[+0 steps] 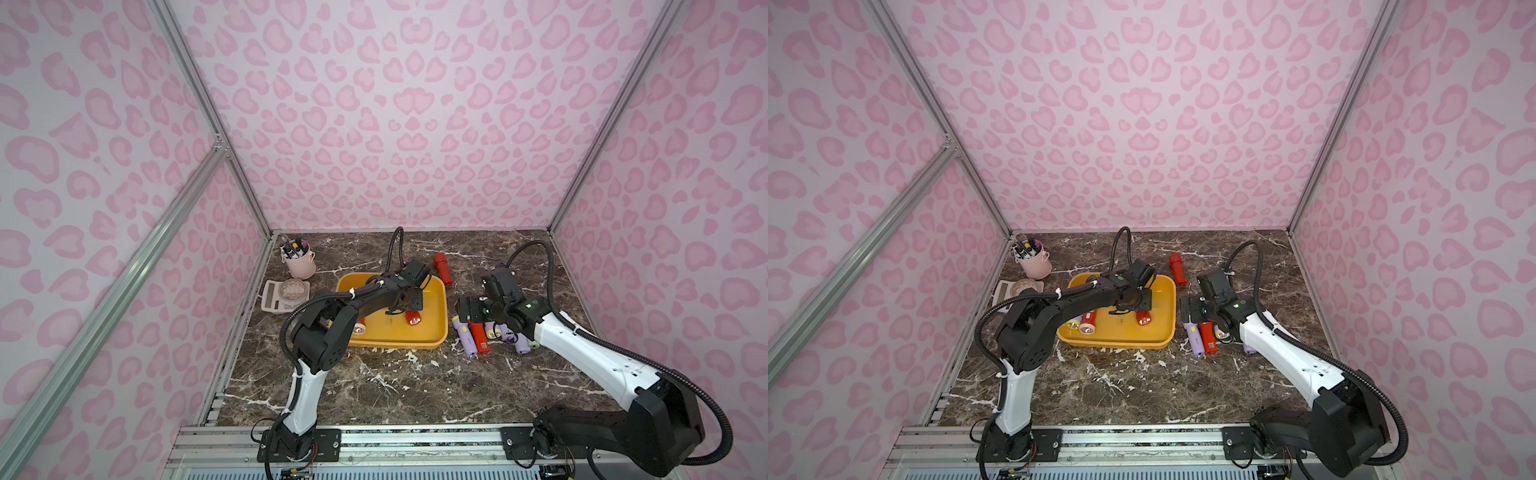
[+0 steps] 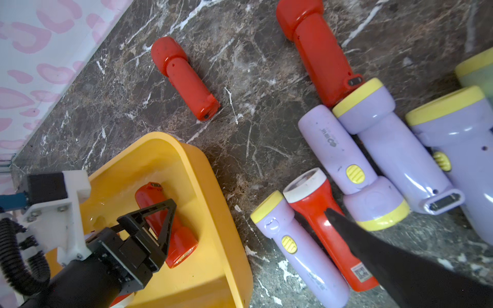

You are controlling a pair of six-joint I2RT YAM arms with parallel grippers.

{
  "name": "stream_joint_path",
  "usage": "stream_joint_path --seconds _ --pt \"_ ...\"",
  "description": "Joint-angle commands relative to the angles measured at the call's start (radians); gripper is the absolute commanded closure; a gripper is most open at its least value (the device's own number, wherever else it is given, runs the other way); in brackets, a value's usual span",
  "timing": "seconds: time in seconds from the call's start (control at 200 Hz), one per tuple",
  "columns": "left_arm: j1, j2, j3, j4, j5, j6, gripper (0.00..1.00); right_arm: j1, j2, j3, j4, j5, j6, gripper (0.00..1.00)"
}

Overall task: Put the flashlights into the storage boxes
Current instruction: Move the flashlight into the storage box.

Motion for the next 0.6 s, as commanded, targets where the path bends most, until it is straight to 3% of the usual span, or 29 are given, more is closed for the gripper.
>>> stream_joint_path --seconds 0.0,0.16,0.595 --pt "0.010 0.011 0.017 -0.026 -0.016 0.017 0.45 -0.003 0.006 -0.002 0.016 0.001 -0.009 0.01" --pt "0.024 0.002 0.008 -0.026 -0.011 0.043 0.60 -0.003 0.027 0.008 0.019 -0.008 -0.006 0.01" --pt "0.027 -0.159 -0.173 -0.047 -0.064 0.133 0.62 -0.002 0.086 0.056 0.006 -0.017 0.006 0.01"
